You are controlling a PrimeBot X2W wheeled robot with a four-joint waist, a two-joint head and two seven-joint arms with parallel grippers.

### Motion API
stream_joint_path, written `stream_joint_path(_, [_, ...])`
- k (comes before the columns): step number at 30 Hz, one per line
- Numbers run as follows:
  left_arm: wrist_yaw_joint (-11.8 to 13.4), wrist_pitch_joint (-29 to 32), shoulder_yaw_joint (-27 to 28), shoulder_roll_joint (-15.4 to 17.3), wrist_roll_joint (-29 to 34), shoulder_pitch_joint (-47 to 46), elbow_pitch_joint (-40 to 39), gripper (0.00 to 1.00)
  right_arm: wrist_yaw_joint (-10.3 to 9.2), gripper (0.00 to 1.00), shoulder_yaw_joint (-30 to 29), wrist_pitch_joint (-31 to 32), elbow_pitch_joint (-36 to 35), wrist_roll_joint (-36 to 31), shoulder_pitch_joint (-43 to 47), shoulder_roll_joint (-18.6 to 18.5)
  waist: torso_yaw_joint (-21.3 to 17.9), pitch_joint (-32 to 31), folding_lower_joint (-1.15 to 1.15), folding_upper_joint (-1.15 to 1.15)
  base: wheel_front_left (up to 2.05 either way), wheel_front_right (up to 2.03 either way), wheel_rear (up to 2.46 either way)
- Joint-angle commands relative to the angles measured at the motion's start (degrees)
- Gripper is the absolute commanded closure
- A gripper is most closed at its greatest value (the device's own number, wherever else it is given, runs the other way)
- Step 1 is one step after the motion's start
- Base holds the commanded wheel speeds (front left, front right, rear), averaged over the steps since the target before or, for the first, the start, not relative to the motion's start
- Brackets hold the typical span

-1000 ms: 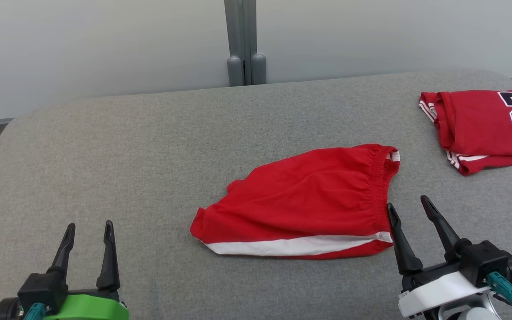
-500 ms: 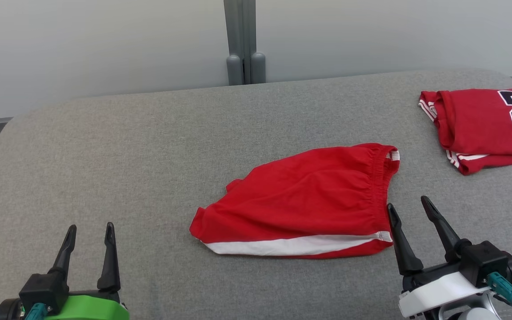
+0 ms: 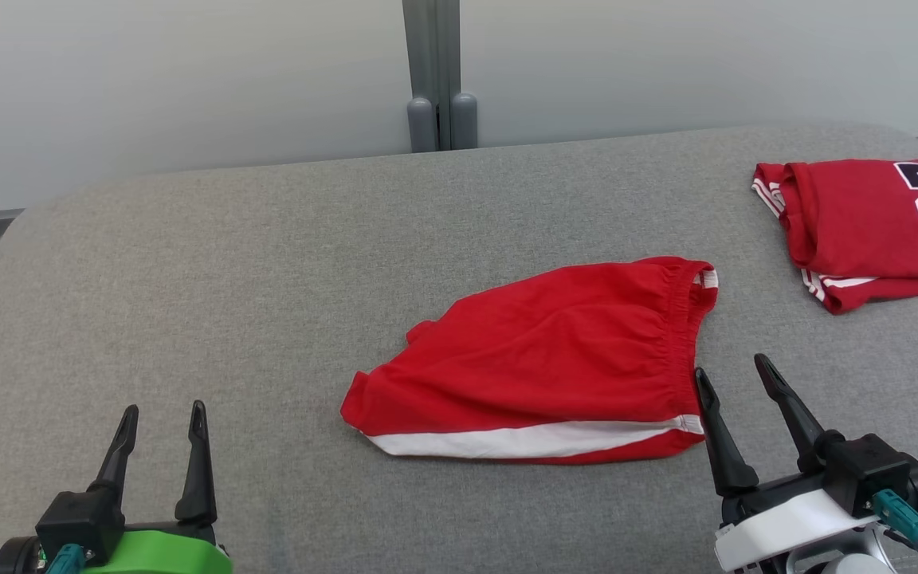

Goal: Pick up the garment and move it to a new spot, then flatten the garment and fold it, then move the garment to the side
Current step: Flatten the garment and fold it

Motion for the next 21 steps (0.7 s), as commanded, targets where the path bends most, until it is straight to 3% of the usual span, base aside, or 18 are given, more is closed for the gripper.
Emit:
stream_joint_path(1, [-0.2, 0.0, 0.0, 0.3, -0.2, 0.1, 0.1, 0.0, -0.1, 0.0, 0.0, -0.1, 0.1, 0.2, 0.2, -0.2, 0.0, 0.0, 0.0, 0.0, 0.0, 0.0, 0.0])
stream_joint_path(12, [-0.2, 0.0, -0.5, 0.7, -0.4, 0.1, 0.8, 0.0, -0.1, 0.0, 0.0, -0.1, 0.4, 0.1, 0.2, -0.2, -0.1, 0.2, 0.0, 0.0, 0.0, 0.0, 0.0])
stream_joint_path(21, [-0.2, 0.0, -5.0, 3.7, -1.0, -1.6, 4.0, 0.0, -0.1, 0.0, 0.1, -0.1, 3.2, 0.8, -0.6, -1.6, -0.5, 1.4, 0.0, 0.0, 0.0, 0.0, 0.0])
